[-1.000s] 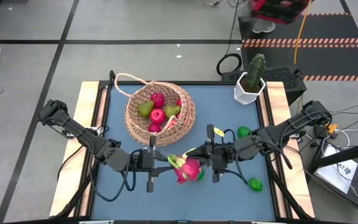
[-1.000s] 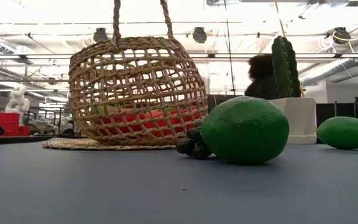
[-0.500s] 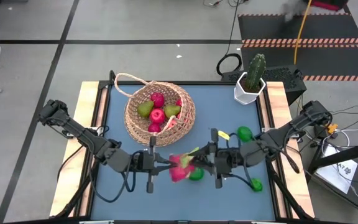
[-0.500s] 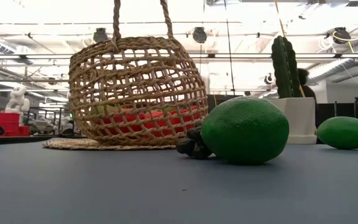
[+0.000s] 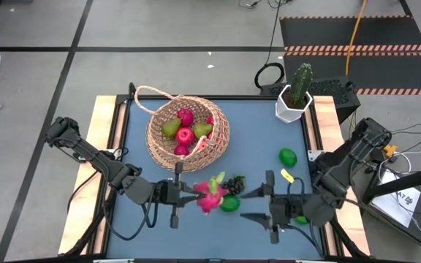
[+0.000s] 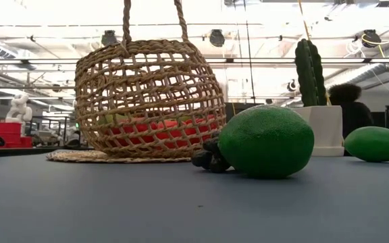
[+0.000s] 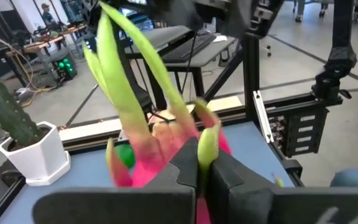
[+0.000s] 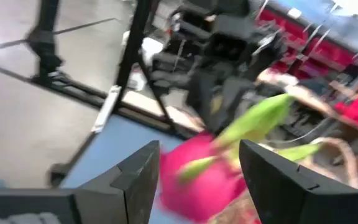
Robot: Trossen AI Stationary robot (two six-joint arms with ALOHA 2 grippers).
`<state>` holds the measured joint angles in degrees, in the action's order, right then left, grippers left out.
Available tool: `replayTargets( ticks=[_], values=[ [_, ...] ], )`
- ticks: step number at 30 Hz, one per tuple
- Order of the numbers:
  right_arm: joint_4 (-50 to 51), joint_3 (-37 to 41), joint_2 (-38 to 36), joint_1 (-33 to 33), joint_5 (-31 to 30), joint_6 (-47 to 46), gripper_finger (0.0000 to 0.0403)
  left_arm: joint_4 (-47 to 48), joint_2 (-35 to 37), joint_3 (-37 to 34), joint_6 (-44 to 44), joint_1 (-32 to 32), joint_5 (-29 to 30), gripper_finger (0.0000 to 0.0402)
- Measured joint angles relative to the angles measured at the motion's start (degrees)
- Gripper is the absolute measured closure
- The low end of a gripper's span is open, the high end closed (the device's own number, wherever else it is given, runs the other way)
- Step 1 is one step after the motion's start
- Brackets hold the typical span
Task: Build produce basket
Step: Put the pink dragon fruit into the basket
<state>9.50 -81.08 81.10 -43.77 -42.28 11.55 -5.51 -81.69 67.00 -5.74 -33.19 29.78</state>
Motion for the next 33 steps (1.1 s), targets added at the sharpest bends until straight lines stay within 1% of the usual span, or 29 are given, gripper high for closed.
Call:
replayTargets(
  ticks=[3,7,10,12,14,17,20,23,25,28,33],
  values=[
    [2.09,0.91,-0.02,-2.37,0.00,-6.30,0.0192,0.08,0.02,0.00,-0.04,-0.10,-0.24,0.0385],
    [1.34,5.53,-0.04,-5.14,0.04,-13.20,0.0197,0.33,0.10,0.00,-1.07,-0.37,-0.35,0.0385],
    [-2.64,10.84,-0.04,-6.36,0.07,-19.19,0.0199,1.37,1.04,0.00,-1.93,-0.37,-0.45,0.0396],
    [-7.62,15.31,0.00,-6.95,0.04,-20.96,0.0199,1.04,2.48,0.00,-2.24,-0.29,-0.41,0.0396],
    [-13.45,19.10,0.11,-6.86,0.28,-19.10,0.0199,0.50,4.35,0.02,-3.24,-0.04,-0.39,0.0391],
    [-20.20,22.73,-0.03,-6.10,0.30,-16.48,0.0199,-1.14,6.98,0.02,-3.87,1.08,-0.39,0.0388],
    [-23.24,25.83,0.00,-4.94,0.28,-12.92,0.0199,-3.24,10.12,0.02,-4.64,2.45,-0.20,0.0395],
    [-25.38,28.29,0.00,-3.73,0.30,-11.93,0.0199,-5.30,13.19,0.07,-9.57,4.77,-0.37,0.0396],
    [-25.58,29.79,0.00,-2.97,0.31,-11.99,0.0200,-6.92,14.95,0.07,-12.83,7.02,0.14,0.0390],
    [-25.49,31.61,0.00,-1.84,0.31,-13.34,0.0200,-8.78,17.07,0.07,-14.71,11.51,2.26,0.0389],
    [-25.55,32.50,0.00,-1.12,0.31,-13.99,0.0200,-7.19,18.10,0.07,-14.12,20.27,2.44,0.0396]
  ],
)
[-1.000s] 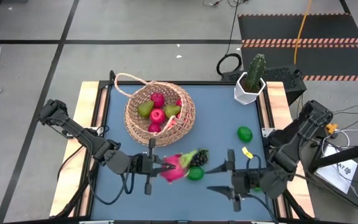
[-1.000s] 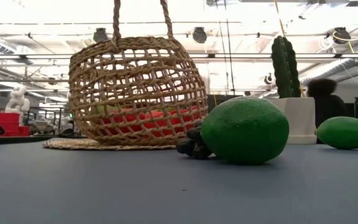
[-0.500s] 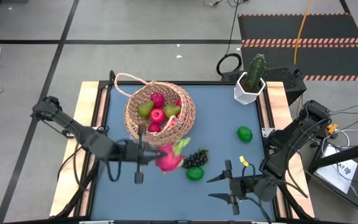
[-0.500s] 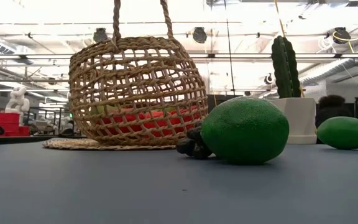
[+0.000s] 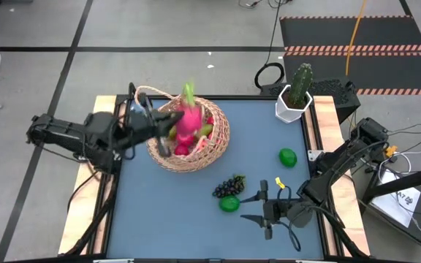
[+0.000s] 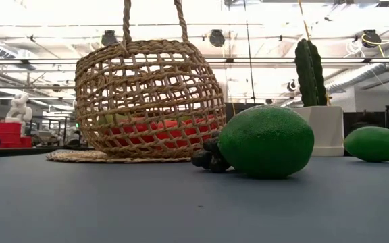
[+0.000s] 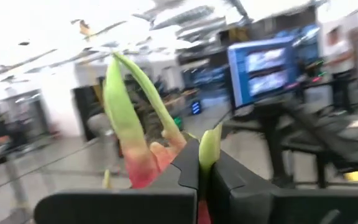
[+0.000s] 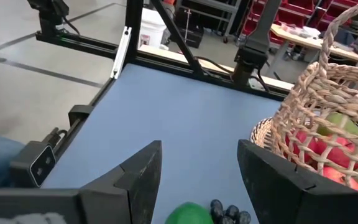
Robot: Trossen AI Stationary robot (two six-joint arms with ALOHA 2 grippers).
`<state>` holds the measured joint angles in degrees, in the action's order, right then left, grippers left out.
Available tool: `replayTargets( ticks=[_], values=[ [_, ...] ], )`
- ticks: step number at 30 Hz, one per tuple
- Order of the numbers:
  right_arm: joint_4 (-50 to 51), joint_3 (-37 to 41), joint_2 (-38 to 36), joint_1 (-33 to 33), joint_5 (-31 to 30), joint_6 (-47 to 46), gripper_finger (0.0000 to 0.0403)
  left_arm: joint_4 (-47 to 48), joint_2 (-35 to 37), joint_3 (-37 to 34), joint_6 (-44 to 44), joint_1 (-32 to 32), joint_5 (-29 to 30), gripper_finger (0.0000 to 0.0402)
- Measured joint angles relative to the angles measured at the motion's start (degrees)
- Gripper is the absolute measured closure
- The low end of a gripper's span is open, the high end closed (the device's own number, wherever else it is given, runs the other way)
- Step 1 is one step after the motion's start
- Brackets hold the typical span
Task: Build produce basket
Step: Put the pink dragon fruit into the basket
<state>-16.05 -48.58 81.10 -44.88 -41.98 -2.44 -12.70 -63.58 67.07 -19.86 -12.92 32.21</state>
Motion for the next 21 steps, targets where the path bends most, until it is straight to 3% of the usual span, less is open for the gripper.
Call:
replayTargets(
  ticks=[9,21],
  values=[
    [-0.05,0.00,0.00,0.06,0.02,0.09,0.0200,14.95,-0.60,0.00,8.44,11.28,-0.49,0.0395],
    [-0.03,0.02,0.00,0.06,0.04,0.31,0.0200,29.43,-0.56,0.00,14.67,12.93,-0.52,0.0377]
  ],
)
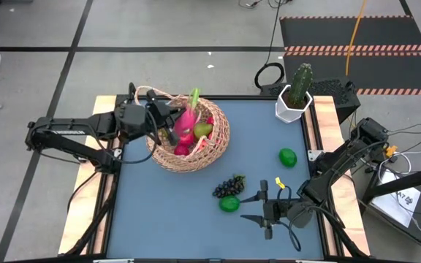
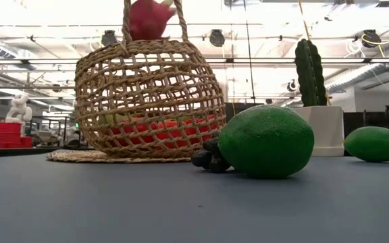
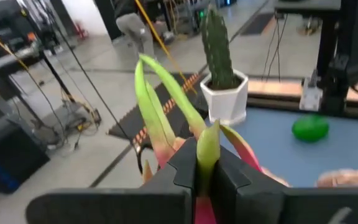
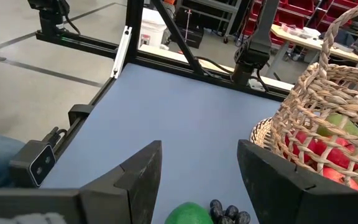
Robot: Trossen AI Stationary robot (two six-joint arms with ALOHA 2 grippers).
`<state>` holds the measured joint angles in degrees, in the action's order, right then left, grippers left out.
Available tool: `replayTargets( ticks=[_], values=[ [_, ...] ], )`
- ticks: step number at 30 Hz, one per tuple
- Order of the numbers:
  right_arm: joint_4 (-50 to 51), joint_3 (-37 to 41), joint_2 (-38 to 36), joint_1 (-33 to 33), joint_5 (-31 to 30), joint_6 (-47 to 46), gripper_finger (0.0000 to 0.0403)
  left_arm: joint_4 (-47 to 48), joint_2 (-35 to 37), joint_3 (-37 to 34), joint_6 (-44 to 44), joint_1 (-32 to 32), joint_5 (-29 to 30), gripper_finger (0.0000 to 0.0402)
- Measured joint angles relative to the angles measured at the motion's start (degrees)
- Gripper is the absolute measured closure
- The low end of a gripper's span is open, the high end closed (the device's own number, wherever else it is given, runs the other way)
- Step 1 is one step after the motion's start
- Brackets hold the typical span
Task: Build produce basket
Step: Put the pink dragon fruit into the basket
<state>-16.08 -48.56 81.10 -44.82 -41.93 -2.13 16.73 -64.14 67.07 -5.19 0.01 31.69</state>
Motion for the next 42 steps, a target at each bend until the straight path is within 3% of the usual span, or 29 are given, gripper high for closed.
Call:
replayTargets(
  ticks=[17,42],
  values=[
    [0.02,0.02,0.00,0.00,0.00,0.00,0.0200,18.58,-1.25,-0.03,9.21,0.02,-0.40,0.0376],
    [-0.44,0.04,0.00,0.00,0.03,0.00,0.0200,30.20,-6.07,-0.09,14.78,1.49,-0.36,0.0376]
  ],
)
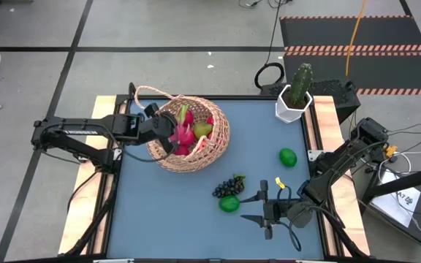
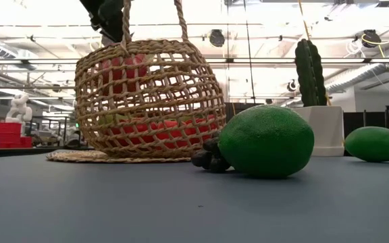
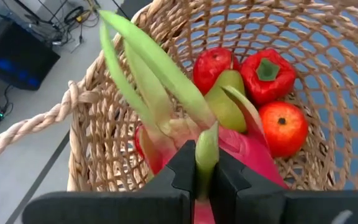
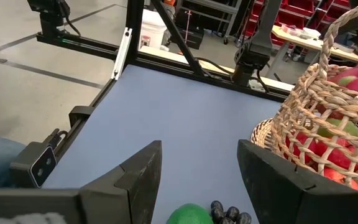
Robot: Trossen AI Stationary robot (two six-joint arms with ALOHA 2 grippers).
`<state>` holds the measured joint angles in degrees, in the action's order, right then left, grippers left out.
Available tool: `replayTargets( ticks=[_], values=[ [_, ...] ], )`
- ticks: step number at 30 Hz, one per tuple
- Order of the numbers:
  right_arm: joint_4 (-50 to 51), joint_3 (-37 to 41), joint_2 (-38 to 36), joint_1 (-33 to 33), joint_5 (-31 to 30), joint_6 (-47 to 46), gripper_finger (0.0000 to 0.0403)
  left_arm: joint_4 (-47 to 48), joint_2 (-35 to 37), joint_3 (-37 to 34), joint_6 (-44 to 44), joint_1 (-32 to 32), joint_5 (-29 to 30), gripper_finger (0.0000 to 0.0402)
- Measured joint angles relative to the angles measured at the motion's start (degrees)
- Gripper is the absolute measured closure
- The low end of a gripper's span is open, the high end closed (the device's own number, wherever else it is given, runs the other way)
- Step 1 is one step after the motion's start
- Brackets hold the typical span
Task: Build produce basket
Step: Put the pink dragon fruit into the basket
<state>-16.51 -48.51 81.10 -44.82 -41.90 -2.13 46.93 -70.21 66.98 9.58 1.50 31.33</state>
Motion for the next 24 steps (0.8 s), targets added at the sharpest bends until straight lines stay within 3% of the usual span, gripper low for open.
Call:
replayTargets(
  ticks=[24],
  values=[
    [-0.02,0.00,0.00,0.00,0.01,0.02,0.0200,4.29,0.00,0.00,2.62,-0.02,-0.11,0.0375]
  ],
)
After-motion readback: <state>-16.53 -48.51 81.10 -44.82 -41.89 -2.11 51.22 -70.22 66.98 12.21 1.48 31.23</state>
